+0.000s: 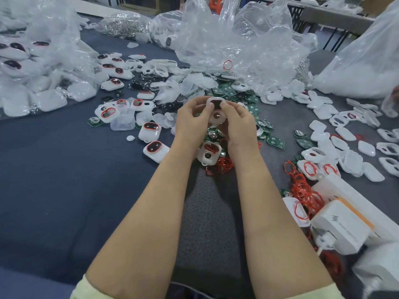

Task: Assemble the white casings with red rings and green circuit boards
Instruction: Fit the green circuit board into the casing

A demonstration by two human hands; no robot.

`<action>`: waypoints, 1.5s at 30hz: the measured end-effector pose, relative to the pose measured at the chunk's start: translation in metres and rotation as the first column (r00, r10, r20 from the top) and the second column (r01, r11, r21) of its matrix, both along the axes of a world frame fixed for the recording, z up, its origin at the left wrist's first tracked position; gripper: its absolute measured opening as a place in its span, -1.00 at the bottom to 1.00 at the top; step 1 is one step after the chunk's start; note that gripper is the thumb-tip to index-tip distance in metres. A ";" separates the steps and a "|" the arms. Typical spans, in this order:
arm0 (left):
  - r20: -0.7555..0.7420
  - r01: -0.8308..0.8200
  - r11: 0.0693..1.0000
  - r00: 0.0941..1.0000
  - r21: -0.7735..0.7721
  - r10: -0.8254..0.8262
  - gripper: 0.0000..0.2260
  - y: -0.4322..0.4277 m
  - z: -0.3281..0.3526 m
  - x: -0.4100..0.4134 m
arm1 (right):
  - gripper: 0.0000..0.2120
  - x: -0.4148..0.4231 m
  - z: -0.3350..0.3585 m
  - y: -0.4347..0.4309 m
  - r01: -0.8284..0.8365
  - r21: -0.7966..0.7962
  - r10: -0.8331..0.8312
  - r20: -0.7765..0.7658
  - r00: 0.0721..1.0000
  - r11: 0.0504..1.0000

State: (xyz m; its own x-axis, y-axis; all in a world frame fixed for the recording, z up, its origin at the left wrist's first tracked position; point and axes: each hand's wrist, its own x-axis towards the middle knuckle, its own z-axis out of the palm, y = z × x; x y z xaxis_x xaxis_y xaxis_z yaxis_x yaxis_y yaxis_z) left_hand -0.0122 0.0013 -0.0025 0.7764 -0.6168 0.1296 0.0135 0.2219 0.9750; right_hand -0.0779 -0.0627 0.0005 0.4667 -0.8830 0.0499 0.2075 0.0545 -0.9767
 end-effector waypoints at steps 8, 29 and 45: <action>-0.146 -0.036 0.999 0.989 -0.013 0.033 -0.94 -0.001 -0.003 0.004 | -0.91 0.000 -0.001 0.000 -0.033 -0.024 0.032 -0.017 0.999 0.999; -0.046 0.018 0.999 0.999 0.045 -0.016 -0.89 0.007 0.006 0.000 | -0.79 -0.013 0.004 -0.008 -0.279 0.072 0.277 0.036 0.960 0.958; -0.363 0.052 0.991 0.927 -0.120 -0.092 -0.94 0.006 0.007 0.001 | -0.83 -0.010 0.002 -0.007 -0.102 0.116 0.093 0.078 0.993 0.988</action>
State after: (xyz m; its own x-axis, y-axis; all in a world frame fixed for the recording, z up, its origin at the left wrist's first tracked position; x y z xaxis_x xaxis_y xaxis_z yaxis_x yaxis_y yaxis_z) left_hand -0.0116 0.0069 0.0041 0.7360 -0.6712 -0.0884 0.3861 0.3088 0.8692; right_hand -0.0877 -0.0697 0.0020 0.5501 -0.8349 -0.0165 0.2650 0.1932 -0.9447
